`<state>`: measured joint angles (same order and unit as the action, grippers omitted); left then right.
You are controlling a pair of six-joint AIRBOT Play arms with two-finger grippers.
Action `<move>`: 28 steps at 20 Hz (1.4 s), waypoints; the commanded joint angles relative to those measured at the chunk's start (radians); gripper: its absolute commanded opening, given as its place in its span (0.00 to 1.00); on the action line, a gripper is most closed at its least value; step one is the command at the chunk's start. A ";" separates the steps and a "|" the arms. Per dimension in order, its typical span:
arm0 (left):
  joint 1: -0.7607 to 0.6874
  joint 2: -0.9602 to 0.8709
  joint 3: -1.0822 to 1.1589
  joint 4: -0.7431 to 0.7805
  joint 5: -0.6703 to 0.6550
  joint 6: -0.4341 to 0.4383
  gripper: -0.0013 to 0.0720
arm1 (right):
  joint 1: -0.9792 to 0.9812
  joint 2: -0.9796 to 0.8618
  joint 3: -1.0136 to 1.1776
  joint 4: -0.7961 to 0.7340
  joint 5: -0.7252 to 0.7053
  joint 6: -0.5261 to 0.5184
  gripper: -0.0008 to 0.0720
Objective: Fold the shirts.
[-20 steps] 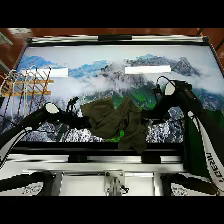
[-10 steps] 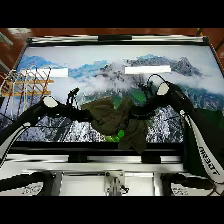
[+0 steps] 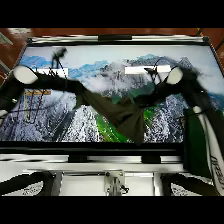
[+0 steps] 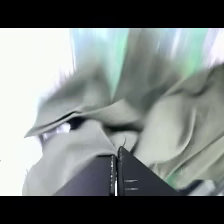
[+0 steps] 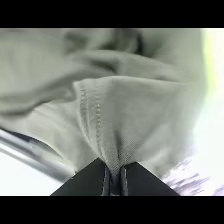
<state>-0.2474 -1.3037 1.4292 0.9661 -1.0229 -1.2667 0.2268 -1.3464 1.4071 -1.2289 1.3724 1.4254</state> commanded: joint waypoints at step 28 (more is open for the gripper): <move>0.077 0.286 0.348 0.190 -0.206 -0.104 0.06 | -0.024 0.150 0.575 -0.209 -0.805 0.031 0.11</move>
<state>-0.1719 -0.9569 1.8469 1.1545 -1.1778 -1.3857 0.2031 -1.0500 1.9808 -1.4300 0.8253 1.4700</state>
